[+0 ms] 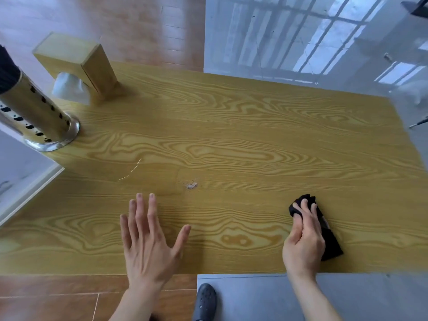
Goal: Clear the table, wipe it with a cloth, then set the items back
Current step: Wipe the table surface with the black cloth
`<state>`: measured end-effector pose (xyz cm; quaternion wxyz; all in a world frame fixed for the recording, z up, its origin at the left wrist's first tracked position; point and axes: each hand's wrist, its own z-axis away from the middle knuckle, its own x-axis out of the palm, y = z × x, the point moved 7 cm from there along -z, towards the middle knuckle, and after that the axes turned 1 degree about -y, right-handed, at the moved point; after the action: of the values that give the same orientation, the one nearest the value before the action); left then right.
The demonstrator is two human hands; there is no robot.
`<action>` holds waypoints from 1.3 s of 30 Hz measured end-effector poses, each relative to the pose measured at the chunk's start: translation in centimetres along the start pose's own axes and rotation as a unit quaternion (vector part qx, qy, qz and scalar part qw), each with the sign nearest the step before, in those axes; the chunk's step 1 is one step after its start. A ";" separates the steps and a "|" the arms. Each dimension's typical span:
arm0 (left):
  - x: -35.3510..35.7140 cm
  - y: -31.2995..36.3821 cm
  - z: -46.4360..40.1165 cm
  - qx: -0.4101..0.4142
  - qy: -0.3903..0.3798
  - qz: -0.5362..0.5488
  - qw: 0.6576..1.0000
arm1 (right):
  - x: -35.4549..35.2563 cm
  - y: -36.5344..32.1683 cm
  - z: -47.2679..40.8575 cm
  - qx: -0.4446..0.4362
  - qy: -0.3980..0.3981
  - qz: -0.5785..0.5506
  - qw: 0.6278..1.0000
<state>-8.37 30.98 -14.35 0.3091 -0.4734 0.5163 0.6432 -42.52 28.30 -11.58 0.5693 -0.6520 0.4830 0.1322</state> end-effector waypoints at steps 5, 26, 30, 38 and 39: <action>-0.9 -1.1 -0.8 -0.005 0.000 0.004 1.000 | 2.9 -6.8 -0.8 -0.063 -0.036 -0.061 0.995; -2.9 -8.9 -5.7 -0.059 -0.015 -0.022 0.998 | 14.9 -14.8 3.5 -0.175 -0.258 0.198 0.929; -3.0 -8.7 -5.7 -0.056 -0.017 -0.020 0.998 | 17.0 -16.2 2.2 -0.195 -0.267 0.175 0.928; -2.9 -8.7 -5.9 -0.058 -0.022 -0.033 0.998 | 20.6 -19.9 0.9 -0.132 -0.289 0.063 0.946; -2.9 -8.8 -5.9 -0.059 -0.023 -0.034 0.997 | 21.1 -20.6 0.8 -0.131 -0.298 0.055 0.944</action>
<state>2.16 28.03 -15.03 0.3143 -0.4933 0.4542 0.6720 -15.63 16.52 -14.45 0.5891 -0.6240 0.3044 0.4135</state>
